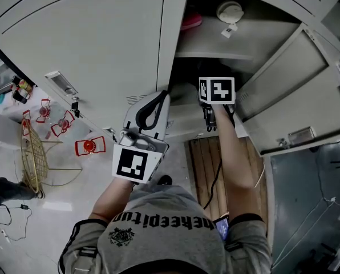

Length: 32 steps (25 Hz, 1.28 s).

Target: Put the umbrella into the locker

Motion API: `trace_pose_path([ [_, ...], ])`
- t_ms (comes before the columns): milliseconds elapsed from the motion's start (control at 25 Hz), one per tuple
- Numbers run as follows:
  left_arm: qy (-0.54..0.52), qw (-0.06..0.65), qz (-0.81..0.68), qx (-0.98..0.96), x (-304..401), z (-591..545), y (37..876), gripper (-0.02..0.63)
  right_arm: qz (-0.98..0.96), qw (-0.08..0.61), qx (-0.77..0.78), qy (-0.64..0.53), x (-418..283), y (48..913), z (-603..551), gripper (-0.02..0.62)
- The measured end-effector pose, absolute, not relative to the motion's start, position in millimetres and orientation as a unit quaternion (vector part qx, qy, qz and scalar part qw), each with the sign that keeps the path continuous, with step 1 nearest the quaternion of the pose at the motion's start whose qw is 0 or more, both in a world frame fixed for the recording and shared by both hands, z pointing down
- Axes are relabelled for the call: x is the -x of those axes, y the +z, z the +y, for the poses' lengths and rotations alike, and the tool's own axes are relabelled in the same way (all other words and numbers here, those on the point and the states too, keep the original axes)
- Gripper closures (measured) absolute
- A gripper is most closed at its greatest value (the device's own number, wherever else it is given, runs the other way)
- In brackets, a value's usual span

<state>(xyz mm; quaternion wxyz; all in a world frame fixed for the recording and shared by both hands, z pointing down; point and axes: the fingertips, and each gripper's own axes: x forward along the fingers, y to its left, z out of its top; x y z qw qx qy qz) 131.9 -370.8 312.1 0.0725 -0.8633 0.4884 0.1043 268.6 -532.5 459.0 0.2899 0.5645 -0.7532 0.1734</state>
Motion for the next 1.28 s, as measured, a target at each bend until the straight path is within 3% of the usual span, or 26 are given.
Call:
trace_pose_path([
  [1280,0.083,0.074,0.513,0.851,-133,-389,321,0.603,-0.766,0.272,-0.556,0.173,-263,464,-576,0.337],
])
